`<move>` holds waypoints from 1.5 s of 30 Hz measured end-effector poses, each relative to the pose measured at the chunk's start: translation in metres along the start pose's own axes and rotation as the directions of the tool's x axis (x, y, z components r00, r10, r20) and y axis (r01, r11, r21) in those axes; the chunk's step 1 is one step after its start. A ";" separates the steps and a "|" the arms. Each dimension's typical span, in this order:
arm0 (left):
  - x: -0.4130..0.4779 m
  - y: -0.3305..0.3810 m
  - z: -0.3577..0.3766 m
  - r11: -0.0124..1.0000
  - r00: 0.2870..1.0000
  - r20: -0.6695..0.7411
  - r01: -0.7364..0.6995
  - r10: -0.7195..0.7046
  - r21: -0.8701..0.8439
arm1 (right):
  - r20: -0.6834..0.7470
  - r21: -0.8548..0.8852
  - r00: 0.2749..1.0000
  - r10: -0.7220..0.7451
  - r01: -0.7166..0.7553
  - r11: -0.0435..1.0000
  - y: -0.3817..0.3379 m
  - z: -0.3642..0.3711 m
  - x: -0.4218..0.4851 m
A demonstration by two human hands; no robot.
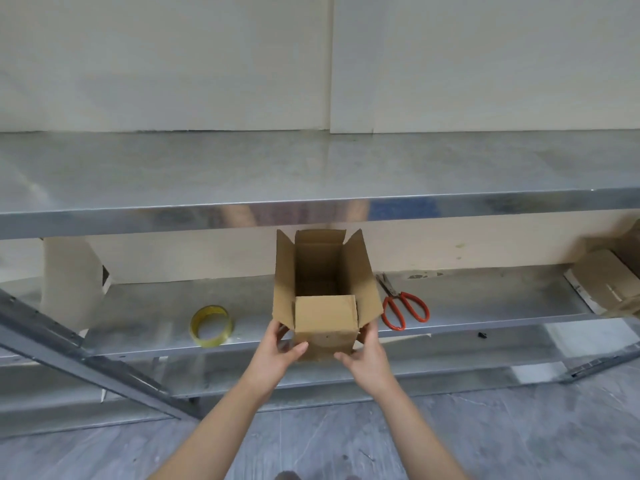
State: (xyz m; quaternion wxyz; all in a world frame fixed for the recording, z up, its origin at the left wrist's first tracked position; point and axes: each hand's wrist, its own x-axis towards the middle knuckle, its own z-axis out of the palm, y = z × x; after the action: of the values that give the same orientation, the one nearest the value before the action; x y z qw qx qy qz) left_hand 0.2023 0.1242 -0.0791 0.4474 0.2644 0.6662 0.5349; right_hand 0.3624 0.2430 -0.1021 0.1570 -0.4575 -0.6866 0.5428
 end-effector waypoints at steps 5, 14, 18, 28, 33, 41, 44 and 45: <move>0.011 -0.019 -0.009 0.999 1.000 0.004 0.005 -0.006 0.044 | -0.049 -0.008 0.999 0.024 -0.024 1.000 0.012 0.012 0.014; 0.023 -0.017 -0.065 0.498 0.969 0.097 -0.200 0.226 0.844 | -0.095 -0.044 0.995 0.015 -0.019 0.999 0.018 0.025 0.025; 0.023 -0.006 -0.098 0.163 0.924 0.230 -0.289 0.306 0.943 | -0.089 -0.013 0.996 0.018 -0.019 1.000 0.019 0.028 0.010; 0.029 0.033 -0.059 -0.166 0.863 0.428 -0.396 0.269 0.903 | -0.277 0.077 0.961 0.000 0.022 0.997 0.027 -0.028 -0.041; 0.037 0.045 0.020 -0.164 0.818 0.471 -0.442 0.329 0.882 | -0.337 0.018 0.940 -0.042 0.051 0.999 0.046 -0.112 -0.055; 0.025 0.040 0.203 -0.113 0.807 0.466 -0.458 0.361 0.882 | -0.352 -0.103 0.932 -0.085 0.052 0.993 0.096 -0.287 -0.077; 0.026 0.041 0.260 -0.102 0.811 0.471 -0.466 0.346 0.879 | -0.339 -0.151 0.937 -0.082 0.032 0.988 0.114 -0.346 -0.071; 0.029 0.042 0.277 -0.092 0.813 0.470 -0.470 0.344 0.878 | -0.335 -0.163 0.939 -0.080 0.026 0.986 0.121 -0.364 -0.067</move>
State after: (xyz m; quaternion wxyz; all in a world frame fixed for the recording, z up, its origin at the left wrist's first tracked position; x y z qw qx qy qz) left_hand 0.4271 0.2924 -0.0562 -0.0082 0.7058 0.7076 0.0336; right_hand 0.7124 0.4073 -0.0590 0.2516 -0.5365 -0.7015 0.3959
